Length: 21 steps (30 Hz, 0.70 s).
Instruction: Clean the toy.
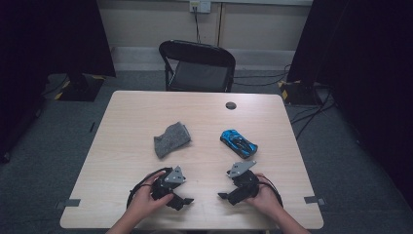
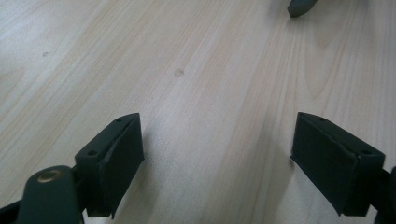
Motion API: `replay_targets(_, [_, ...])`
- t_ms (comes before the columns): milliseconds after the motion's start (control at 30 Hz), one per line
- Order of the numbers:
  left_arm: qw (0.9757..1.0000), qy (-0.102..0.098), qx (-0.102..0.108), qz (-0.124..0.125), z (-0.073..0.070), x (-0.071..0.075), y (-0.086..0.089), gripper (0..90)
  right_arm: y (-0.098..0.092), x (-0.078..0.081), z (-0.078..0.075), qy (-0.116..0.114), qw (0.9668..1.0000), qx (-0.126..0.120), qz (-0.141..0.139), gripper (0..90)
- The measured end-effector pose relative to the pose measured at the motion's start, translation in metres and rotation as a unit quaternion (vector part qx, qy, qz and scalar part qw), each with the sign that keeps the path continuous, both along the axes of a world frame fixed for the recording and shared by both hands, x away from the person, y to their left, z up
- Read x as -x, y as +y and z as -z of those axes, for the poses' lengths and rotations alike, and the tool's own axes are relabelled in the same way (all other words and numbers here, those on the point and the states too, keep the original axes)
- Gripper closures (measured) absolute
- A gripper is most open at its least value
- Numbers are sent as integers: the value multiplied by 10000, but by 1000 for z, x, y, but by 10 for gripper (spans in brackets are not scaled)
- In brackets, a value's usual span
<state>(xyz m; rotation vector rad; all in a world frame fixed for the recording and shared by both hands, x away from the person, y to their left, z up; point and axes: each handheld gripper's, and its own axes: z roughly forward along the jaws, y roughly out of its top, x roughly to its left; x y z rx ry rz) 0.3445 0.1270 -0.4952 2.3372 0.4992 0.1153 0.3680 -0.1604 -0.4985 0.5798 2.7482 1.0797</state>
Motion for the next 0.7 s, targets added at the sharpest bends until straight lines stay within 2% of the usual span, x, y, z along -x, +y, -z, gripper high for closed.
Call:
replay_targets(67, [10000,-19,10,25,0,0,0,163,-1,0,1,-22,10000,-56,-31,96])
replay_targets(133, [9998,-154,-26,121,2,-1,1,155,-2,-1,2,-22,9999,-122,-72,87])
replay_targets(233, [9996,-193,90,182,5,-2,2,129,-5,-2,5,-83,9996,-255,-115,70])
replay_targets(400, [9991,-227,202,283,8,-5,3,73,-5,-3,5,-76,9996,-255,-125,68])
replay_targets(700, [9989,-191,93,411,9,-6,1,0,-4,-4,6,-58,9997,-226,-84,43])
